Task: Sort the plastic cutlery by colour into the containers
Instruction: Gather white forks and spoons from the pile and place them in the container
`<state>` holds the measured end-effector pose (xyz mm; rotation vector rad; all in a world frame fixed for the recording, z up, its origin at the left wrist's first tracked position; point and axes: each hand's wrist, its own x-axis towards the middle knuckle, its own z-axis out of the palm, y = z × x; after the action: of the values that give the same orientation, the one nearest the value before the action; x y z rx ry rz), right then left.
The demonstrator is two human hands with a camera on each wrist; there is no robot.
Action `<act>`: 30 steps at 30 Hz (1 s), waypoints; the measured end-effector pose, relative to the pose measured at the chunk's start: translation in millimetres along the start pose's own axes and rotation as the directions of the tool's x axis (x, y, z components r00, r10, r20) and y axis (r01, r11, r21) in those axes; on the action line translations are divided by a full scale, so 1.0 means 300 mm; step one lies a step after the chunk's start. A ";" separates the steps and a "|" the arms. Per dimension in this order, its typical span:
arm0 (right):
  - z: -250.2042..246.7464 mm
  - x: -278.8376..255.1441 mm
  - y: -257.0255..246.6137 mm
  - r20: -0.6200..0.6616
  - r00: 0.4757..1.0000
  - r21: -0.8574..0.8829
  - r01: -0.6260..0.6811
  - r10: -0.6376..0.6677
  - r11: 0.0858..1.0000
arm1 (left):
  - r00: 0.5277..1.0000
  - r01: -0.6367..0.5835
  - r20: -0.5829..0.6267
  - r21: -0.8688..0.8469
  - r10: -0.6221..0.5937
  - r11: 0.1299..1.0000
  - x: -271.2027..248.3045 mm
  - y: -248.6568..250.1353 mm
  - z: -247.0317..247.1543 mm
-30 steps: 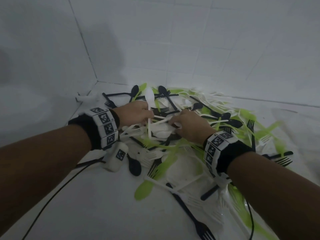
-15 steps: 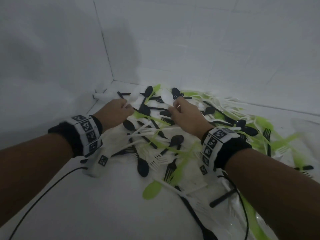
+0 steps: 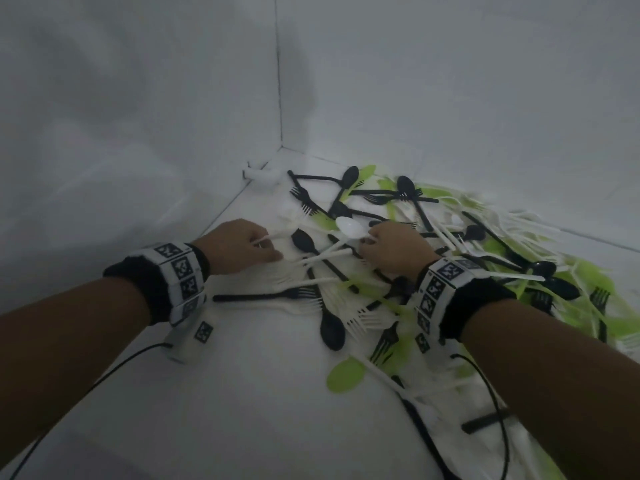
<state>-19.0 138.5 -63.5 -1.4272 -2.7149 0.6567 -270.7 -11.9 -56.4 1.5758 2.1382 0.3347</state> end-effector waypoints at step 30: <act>-0.021 0.014 0.037 -0.181 0.945 0.400 -0.183 0.273 0.898 | 0.875 -0.427 -0.058 0.375 0.480 0.823 0.186 0.098 0.043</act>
<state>-11.3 149.7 -62.6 -1.6110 -2.1150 0.8999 -253.2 49.0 -66.4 2.3500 1.9804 0.2314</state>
